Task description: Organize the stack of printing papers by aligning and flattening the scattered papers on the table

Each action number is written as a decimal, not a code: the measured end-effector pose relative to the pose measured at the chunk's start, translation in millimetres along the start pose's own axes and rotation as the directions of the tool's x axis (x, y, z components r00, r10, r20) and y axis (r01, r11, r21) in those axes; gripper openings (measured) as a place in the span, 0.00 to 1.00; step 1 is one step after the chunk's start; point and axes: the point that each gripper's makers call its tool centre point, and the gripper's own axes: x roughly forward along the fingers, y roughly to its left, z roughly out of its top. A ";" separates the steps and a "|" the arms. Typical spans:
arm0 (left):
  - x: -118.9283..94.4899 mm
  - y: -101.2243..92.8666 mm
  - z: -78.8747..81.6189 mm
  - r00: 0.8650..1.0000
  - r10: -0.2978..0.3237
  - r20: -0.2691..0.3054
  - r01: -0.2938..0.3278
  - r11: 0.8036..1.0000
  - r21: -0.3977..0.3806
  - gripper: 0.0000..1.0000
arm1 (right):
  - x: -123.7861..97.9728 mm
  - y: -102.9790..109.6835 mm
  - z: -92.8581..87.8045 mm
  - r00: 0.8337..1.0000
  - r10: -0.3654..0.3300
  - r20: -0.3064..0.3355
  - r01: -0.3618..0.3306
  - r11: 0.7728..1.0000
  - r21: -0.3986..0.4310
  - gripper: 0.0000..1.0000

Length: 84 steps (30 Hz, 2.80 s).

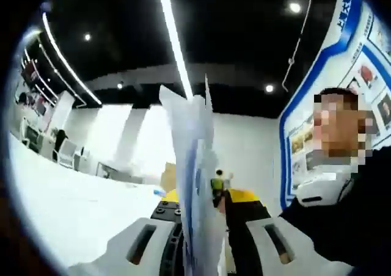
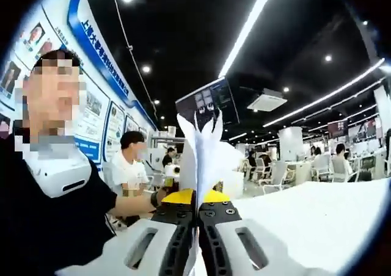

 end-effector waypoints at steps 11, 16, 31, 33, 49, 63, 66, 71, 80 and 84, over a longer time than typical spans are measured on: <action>-7.3 67.5 -3.4 0.963 0.270 -0.001 -0.263 0.935 0.237 0.09 | -5.6 -55.7 -31.3 0.960 -0.279 0.014 0.279 0.950 -0.139 0.00; -8.0 90.4 -14.0 0.927 0.374 0.023 -0.362 0.880 0.307 0.12 | -7.4 -64.4 -51.3 0.929 -0.369 0.037 0.369 0.908 -0.199 0.00; 2.7 81.0 -50.0 0.947 0.300 -0.118 -0.272 0.939 0.209 0.06 | -15.8 -64.4 -77.9 0.938 -0.345 -0.018 0.343 0.935 -0.088 0.00; 5.8 81.6 -44.1 0.940 0.319 -0.120 -0.280 0.923 0.262 0.06 | -14.4 -65.6 -68.7 0.928 -0.372 0.001 0.368 0.917 -0.151 0.00; 8.6 80.0 -63.3 0.899 0.433 -0.067 -0.362 0.821 0.441 0.19 | -9.0 -61.2 -70.9 0.891 -0.454 0.003 0.446 0.876 -0.184 0.09; 24.1 79.8 -23.9 0.919 0.394 0.007 -0.350 0.807 0.475 0.09 | -4.2 -57.9 -35.9 0.884 -0.461 0.082 0.462 0.832 -0.307 0.00; 14.7 96.3 -45.3 0.893 0.445 -0.067 -0.397 0.850 0.347 0.29 | -11.3 -66.6 -51.5 0.876 -0.481 0.034 0.473 0.842 -0.260 0.05; -2.9 102.6 -59.7 0.897 0.432 -0.091 -0.386 0.868 0.312 0.36 | -23.8 -74.7 -75.8 0.874 -0.485 -0.018 0.476 0.864 -0.161 0.14; 4.2 92.0 -43.7 0.931 0.351 -0.100 -0.325 0.923 0.207 0.27 | -33.4 -80.3 -74.1 0.880 -0.475 -0.029 0.472 0.879 -0.062 0.21; -5.8 91.1 -49.1 0.928 0.358 -0.100 -0.333 0.921 0.204 0.25 | -43.3 -79.1 -83.7 0.876 -0.480 -0.051 0.479 0.877 -0.046 0.20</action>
